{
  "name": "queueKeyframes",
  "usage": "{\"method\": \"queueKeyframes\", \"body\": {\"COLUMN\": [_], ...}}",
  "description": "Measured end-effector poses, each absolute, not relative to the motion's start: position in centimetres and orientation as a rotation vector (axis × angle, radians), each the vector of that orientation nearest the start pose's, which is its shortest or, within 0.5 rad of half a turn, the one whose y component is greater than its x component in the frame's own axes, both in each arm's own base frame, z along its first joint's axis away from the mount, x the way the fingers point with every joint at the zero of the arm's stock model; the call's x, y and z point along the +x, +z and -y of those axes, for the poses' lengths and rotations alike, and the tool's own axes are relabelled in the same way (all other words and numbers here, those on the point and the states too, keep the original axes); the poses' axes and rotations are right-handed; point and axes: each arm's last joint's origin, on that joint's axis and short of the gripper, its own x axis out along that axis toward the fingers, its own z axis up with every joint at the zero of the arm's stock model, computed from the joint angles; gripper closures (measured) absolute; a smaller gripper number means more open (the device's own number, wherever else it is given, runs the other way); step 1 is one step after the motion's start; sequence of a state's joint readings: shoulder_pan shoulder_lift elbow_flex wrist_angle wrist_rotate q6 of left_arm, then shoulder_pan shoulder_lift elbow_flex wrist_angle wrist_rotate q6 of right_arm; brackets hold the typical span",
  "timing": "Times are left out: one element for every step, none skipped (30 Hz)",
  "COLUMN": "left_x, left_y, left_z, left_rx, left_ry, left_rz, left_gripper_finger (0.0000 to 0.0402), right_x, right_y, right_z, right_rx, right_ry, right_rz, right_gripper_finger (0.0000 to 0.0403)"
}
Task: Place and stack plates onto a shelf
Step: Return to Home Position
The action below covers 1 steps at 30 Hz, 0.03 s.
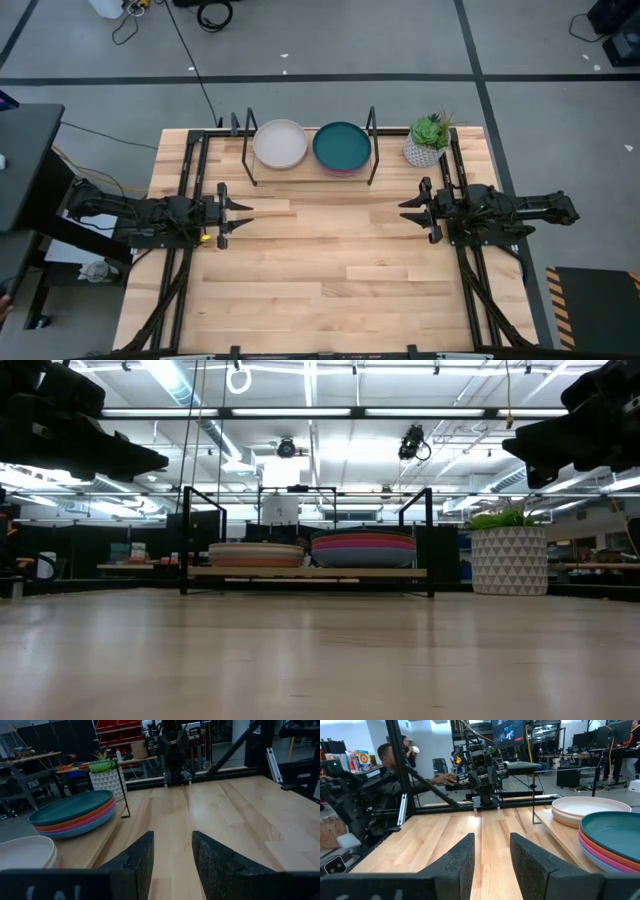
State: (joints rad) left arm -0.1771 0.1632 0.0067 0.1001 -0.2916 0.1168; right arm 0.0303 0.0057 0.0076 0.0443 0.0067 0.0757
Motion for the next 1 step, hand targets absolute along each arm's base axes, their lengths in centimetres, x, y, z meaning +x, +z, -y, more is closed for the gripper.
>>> {"method": "queueKeyframes", "body": {"left_x": [10.6], "left_y": [16.2], "left_z": [1.05], "left_rx": [0.13], "left_ry": [0.111], "left_rz": [-0.062], "left_gripper_finger": [0.026], "right_x": [9.74], "right_y": [17.0], "right_z": [-0.28], "right_rx": [0.077], "right_ry": [0.025], "right_rz": [0.046], "right_gripper_finger": [0.0273]}}
